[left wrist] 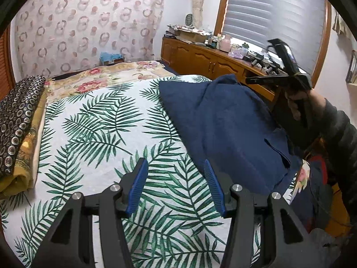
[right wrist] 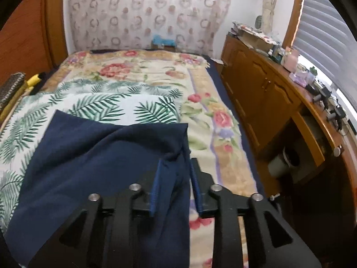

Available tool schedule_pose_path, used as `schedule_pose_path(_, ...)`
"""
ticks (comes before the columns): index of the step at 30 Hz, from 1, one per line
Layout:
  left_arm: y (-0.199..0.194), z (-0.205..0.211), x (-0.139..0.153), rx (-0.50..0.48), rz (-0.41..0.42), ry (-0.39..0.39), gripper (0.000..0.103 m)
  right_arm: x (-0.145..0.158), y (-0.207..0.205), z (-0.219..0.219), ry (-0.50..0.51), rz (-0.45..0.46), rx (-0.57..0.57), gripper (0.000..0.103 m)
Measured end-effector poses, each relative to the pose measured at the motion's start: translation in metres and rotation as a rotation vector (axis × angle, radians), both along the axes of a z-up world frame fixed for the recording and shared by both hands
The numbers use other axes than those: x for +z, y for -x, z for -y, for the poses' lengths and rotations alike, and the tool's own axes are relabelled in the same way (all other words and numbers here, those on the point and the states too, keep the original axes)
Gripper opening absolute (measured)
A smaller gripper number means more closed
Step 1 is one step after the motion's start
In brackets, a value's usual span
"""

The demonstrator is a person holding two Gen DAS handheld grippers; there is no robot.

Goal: Fold small clothes

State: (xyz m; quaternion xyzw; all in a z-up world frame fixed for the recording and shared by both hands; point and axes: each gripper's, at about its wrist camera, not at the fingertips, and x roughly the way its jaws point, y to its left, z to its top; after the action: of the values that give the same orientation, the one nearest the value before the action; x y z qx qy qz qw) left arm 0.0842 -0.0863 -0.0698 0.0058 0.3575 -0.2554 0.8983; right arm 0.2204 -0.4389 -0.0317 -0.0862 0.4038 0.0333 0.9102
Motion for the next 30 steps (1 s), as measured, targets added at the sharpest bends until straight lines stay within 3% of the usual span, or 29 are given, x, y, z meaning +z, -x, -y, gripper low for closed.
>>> schedule_pose_path(4, 0.002, 0.010, -0.002, -0.016, 0.000, -0.008, 0.051, 0.002, 0.038, -0.014, -0.035, 0.021, 0.048, 0.041)
schedule_pose_path(13, 0.007, 0.031, -0.007, -0.057, -0.008, -0.029, 0.051, -0.026, 0.115, -0.056, -0.062, -0.025, 0.185, 0.043)
schedule_pose_path(22, 0.010, 0.037, -0.008, -0.063, -0.012, -0.039, 0.051, -0.045, 0.137, -0.076, -0.029, -0.045, 0.209, 0.048)
schedule_pose_path(30, 0.011, 0.041, -0.013, -0.079, -0.025, -0.035, 0.051, -0.055, 0.154, -0.062, 0.020, -0.090, 0.211, 0.047)
